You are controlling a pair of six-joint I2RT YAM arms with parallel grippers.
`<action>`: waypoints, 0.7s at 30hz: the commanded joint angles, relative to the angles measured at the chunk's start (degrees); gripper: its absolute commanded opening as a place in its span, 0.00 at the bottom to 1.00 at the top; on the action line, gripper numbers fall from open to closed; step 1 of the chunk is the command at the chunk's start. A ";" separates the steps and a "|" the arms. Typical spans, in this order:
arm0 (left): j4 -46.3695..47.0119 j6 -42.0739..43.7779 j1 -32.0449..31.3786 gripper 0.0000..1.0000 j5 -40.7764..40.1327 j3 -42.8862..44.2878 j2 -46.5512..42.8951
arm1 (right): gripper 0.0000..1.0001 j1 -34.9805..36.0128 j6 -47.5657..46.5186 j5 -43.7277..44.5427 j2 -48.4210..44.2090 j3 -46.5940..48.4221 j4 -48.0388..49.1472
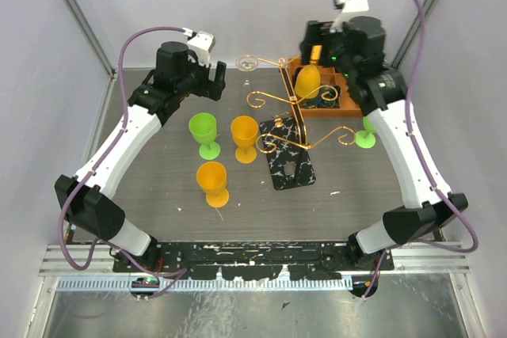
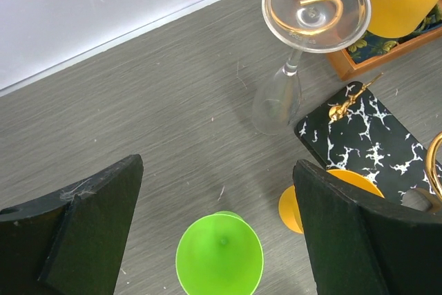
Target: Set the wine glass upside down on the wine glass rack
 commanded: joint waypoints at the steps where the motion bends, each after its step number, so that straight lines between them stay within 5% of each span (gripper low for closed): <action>1: -2.50 -0.59 0.14 0.97 -1.38 3.13 0.51 | 0.90 8.66 -2.01 -3.02 3.31 4.00 4.32; 9: -9.70 -8.01 8.21 1.00 -0.60 5.25 0.47 | 0.89 19.65 -6.36 -7.60 10.12 8.47 1.34; 21: -7.65 -10.41 17.91 1.00 -2.74 -2.19 -5.24 | 0.84 29.97 -10.66 -9.19 20.51 15.18 -7.83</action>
